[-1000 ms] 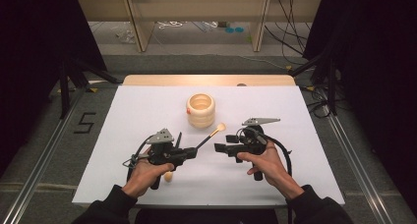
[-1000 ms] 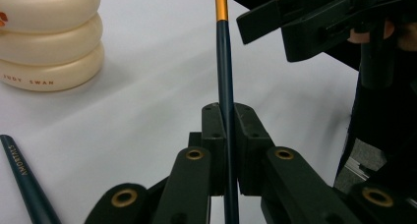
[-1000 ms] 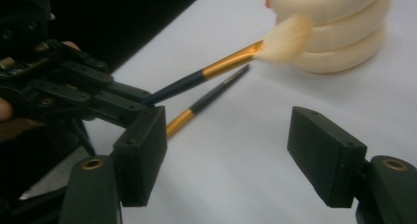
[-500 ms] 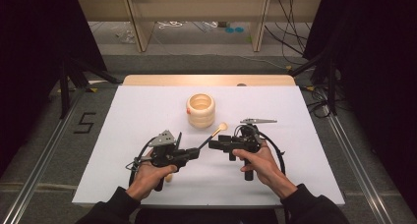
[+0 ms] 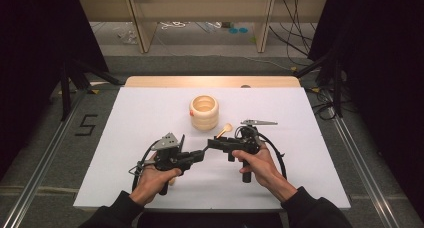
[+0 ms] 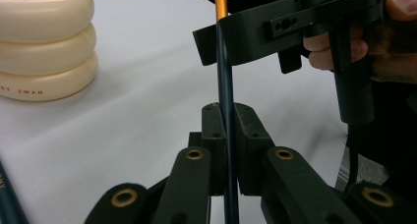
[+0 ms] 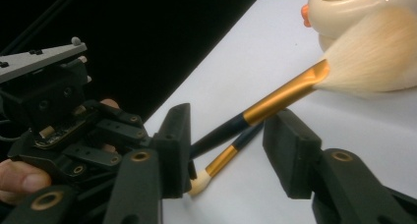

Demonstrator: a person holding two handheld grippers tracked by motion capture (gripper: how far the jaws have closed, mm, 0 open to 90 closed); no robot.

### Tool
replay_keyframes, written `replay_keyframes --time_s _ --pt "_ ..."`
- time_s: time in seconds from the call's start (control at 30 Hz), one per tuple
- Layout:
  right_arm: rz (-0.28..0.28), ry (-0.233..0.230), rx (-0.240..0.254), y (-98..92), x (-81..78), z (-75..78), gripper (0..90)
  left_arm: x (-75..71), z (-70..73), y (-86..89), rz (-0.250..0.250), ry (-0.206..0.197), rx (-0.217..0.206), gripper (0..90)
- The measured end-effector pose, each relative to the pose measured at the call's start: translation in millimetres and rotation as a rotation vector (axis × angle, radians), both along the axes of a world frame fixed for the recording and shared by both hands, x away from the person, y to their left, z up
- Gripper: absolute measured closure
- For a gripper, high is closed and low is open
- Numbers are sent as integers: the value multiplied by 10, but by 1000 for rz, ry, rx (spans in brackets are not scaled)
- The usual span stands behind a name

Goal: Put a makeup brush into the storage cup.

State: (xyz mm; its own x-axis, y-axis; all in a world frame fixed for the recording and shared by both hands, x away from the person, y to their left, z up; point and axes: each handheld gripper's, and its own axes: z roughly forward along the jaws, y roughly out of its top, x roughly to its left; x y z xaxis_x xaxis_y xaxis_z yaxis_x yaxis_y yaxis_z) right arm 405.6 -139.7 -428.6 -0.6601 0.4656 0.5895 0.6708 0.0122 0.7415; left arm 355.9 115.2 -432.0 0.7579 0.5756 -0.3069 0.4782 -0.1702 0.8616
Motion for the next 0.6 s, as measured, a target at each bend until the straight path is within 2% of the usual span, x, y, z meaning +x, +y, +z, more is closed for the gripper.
replay_keyframes --time_s 0.43,0.57,0.6 --pt "-3 7 40 19 5 1 695 -4 -20 -7 6 3 -15 843" --pt "2 -8 68 25 4 0 749 -6 -37 -26 -4 3 -10 844" --pt "13 1 84 25 -2 7 766 -7 -38 -29 -6 4 -4 844"
